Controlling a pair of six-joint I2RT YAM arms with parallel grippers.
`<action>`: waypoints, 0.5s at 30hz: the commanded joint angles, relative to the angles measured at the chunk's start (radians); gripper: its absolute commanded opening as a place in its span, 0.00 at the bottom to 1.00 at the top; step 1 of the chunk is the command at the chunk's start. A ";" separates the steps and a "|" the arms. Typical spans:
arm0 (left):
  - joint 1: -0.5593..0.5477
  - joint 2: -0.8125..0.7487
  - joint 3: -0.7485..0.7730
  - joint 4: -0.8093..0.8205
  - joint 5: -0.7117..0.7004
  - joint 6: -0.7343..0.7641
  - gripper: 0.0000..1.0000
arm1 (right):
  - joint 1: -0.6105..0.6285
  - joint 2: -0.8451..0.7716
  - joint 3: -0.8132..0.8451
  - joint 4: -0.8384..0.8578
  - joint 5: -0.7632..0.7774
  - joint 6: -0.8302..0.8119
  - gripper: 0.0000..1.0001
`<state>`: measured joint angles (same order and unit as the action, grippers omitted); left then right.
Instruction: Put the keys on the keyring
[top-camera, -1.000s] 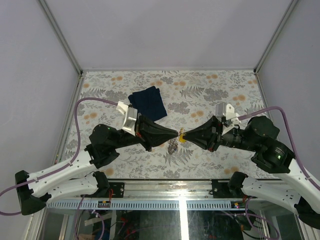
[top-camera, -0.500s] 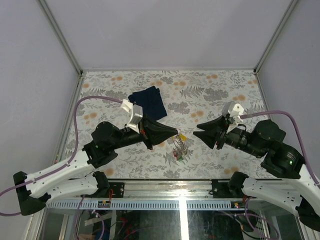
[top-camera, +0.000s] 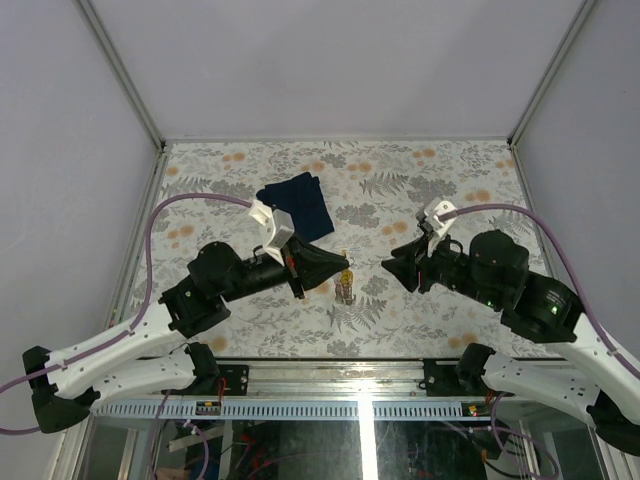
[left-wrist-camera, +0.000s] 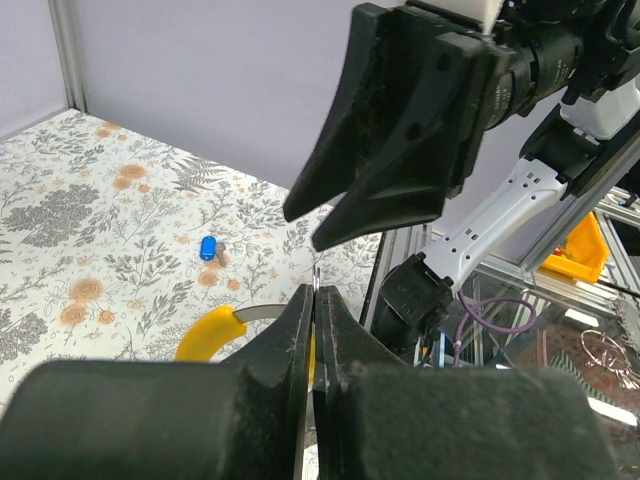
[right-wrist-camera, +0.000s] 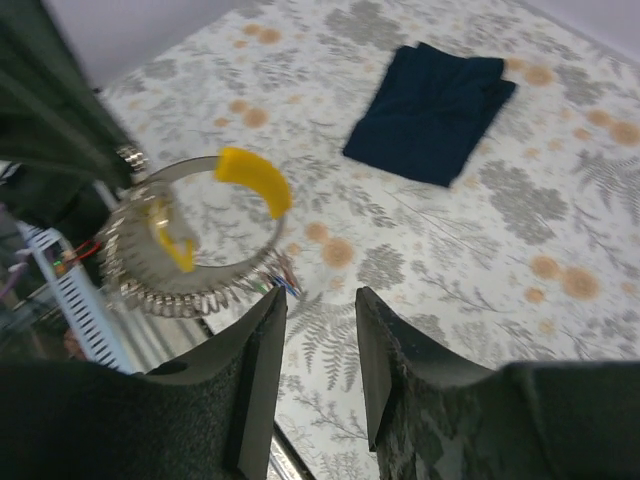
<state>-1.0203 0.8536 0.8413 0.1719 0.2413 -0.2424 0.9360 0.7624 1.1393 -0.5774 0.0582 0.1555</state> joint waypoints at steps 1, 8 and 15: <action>-0.004 -0.023 0.039 0.040 0.018 0.032 0.00 | 0.005 -0.106 -0.077 0.217 -0.236 -0.080 0.40; -0.005 0.004 0.067 0.022 0.017 0.025 0.00 | 0.006 -0.214 -0.249 0.472 -0.326 -0.252 0.38; -0.004 0.011 0.069 0.027 -0.037 0.017 0.00 | 0.005 -0.125 -0.153 0.367 -0.350 -0.285 0.52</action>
<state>-1.0203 0.8665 0.8749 0.1547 0.2405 -0.2302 0.9360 0.5957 0.9249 -0.2428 -0.2413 -0.0788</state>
